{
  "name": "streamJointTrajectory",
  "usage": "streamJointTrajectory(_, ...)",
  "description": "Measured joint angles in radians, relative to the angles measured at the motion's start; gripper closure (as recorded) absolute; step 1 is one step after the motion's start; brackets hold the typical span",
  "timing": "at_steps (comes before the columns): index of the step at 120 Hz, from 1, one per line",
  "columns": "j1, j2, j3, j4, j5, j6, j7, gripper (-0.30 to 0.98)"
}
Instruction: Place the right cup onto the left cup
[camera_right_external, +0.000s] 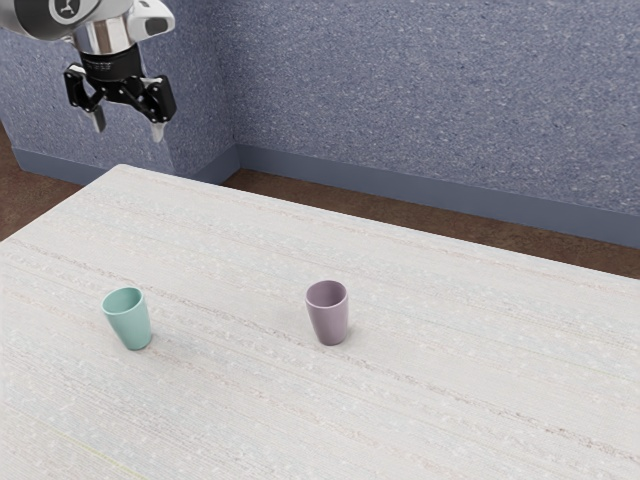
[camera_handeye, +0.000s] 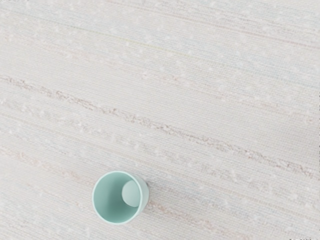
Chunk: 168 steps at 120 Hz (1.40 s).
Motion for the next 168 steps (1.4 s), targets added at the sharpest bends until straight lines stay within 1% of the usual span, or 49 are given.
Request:
streamJointTrajectory(23, 0.002, 0.012, -0.014, -0.001, -0.002, 0.002, 0.003, 0.0)
streamJointTrajectory(36, -0.001, 0.04, -0.017, 0.0, -0.02, 0.016, 0.005, 0.0)
streamJointTrajectory(55, -0.007, 0.115, -0.017, 0.003, -0.094, 0.03, 0.007, 0.0)
streamJointTrajectory(75, -0.039, 0.228, -0.018, -0.001, -0.127, 0.053, 0.007, 0.0)
streamJointTrajectory(89, -0.058, 0.29, -0.031, -0.002, -0.169, 0.094, 0.002, 0.0)
streamJointTrajectory(111, -0.06, 0.372, -0.048, -0.003, -0.223, 0.188, -0.007, 0.0)
streamJointTrajectory(142, -0.059, 0.477, -0.049, 0.009, -0.266, 0.351, -0.026, 0.0)
streamJointTrajectory(168, -0.061, 0.532, -0.051, 0.006, -0.297, 0.431, -0.037, 0.0)
